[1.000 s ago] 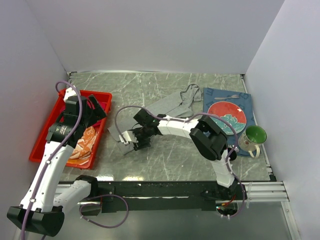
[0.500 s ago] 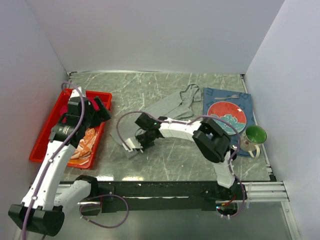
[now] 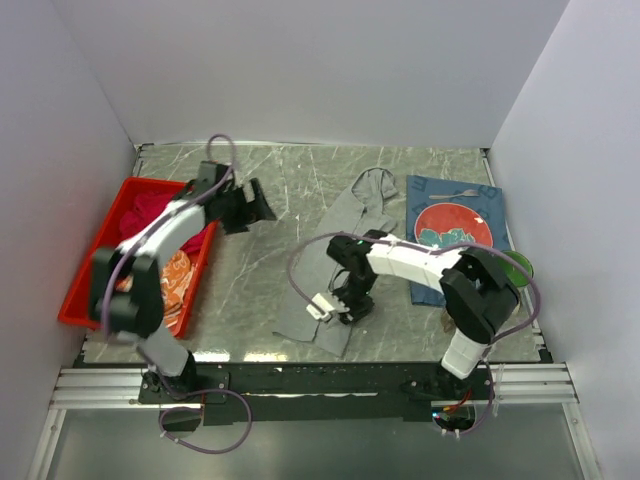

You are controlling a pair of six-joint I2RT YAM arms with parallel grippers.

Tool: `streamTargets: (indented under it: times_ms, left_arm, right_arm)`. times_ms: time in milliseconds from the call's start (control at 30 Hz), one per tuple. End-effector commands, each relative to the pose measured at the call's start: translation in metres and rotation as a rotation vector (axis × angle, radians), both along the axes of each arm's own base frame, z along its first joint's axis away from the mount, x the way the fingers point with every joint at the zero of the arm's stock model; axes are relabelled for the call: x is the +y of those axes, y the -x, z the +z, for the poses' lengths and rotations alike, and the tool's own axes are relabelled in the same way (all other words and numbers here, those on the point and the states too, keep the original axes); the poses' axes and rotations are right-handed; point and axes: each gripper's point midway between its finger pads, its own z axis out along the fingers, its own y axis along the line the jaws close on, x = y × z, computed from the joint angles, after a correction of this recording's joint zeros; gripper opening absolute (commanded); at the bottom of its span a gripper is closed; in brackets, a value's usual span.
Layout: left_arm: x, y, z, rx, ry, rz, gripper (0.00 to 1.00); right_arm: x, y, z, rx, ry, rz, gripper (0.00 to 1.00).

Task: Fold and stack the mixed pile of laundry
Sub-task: Fold the tank top at the center of the board.

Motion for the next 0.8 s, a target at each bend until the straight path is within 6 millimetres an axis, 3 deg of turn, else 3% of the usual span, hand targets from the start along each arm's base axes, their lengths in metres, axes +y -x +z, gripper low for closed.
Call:
streamTargets:
  times_ms: [0, 33, 67, 100, 133, 167, 200, 233, 267, 300, 333, 367, 400, 433, 500, 600, 667, 700, 767]
  left_arm:
    - [-0.07, -0.062, 0.024, -0.126, 0.127, -0.183, 0.98]
    - [-0.089, -0.069, -0.005, -0.069, 0.12, -0.214, 0.98]
    - [-0.1, -0.078, -0.009, -0.062, 0.121, -0.23, 0.98]
    - [-0.115, -0.099, 0.009, -0.117, 0.131, -0.243, 0.98]
    - [-0.128, -0.102, -0.024, -0.053, 0.115, -0.256, 0.98]
    - [-0.136, -0.109, -0.031, -0.044, 0.113, -0.258, 0.98]
    - [-0.147, -0.128, -0.015, -0.092, 0.127, -0.259, 0.97]
    - [-0.155, -0.131, -0.044, -0.038, 0.115, -0.251, 0.96]
    - [-0.161, -0.136, -0.05, -0.031, 0.115, -0.244, 0.96]
    - [-0.168, -0.149, -0.04, -0.067, 0.127, -0.241, 0.96]
    - [-0.177, -0.15, -0.061, -0.028, 0.145, -0.239, 0.95]
    - [-0.183, -0.154, -0.064, -0.027, 0.163, -0.24, 0.93]
    - [-0.192, -0.16, -0.057, -0.045, 0.19, -0.245, 0.91]
    - [-0.202, -0.158, -0.075, -0.006, 0.206, -0.246, 0.89]
    - [-0.216, -0.16, -0.074, -0.012, 0.24, -0.257, 0.86]
    - [-0.231, -0.154, -0.092, 0.024, 0.246, -0.243, 0.76]
    - [-0.236, -0.15, -0.108, 0.05, 0.232, -0.232, 0.66]
    - [-0.237, -0.147, -0.113, 0.068, 0.233, -0.226, 0.54]
    - [-0.239, -0.144, -0.12, 0.081, 0.225, -0.222, 0.37]
  right_arm:
    - [-0.027, -0.013, 0.041, 0.065, -0.057, -0.105, 0.56]
    - [-0.016, -0.026, 0.063, 0.074, -0.139, -0.154, 0.6]
    - [-0.019, -0.034, 0.076, 0.093, -0.163, -0.21, 0.66]
    - [-0.021, -0.044, 0.087, 0.105, -0.184, -0.273, 0.66]
    - [-0.032, -0.066, 0.097, 0.102, -0.221, -0.374, 0.67]
    - [-0.029, -0.082, 0.114, 0.095, -0.281, -0.427, 0.67]
    - [-0.031, -0.096, 0.122, 0.097, -0.311, -0.51, 0.67]
    - [-0.047, -0.119, 0.129, 0.08, -0.341, -0.622, 0.67]
    - [-0.05, -0.133, 0.136, 0.069, -0.378, -0.683, 0.67]
    - [-0.056, -0.152, 0.14, 0.054, -0.405, -0.78, 0.68]
    - [-0.07, -0.167, 0.144, 0.028, -0.431, -0.863, 0.68]
    - [-0.077, -0.177, 0.146, 0.015, -0.449, -0.924, 0.7]
    - [-0.082, -0.183, 0.149, 0.042, -0.457, -1.002, 0.7]
    - [-0.086, -0.194, 0.155, 0.008, -0.489, -1.029, 0.7]
    - [-0.097, -0.204, 0.16, 0.029, -0.51, -1.125, 0.7]
    - [-0.105, -0.211, 0.162, 0.064, -0.532, -1.184, 0.7]
    - [-0.106, -0.213, 0.16, 0.087, -0.533, -1.212, 0.7]
    - [-0.106, -0.213, 0.158, 0.097, -0.53, -1.221, 0.7]
    - [-0.106, -0.215, 0.153, 0.12, -0.52, -1.242, 0.7]
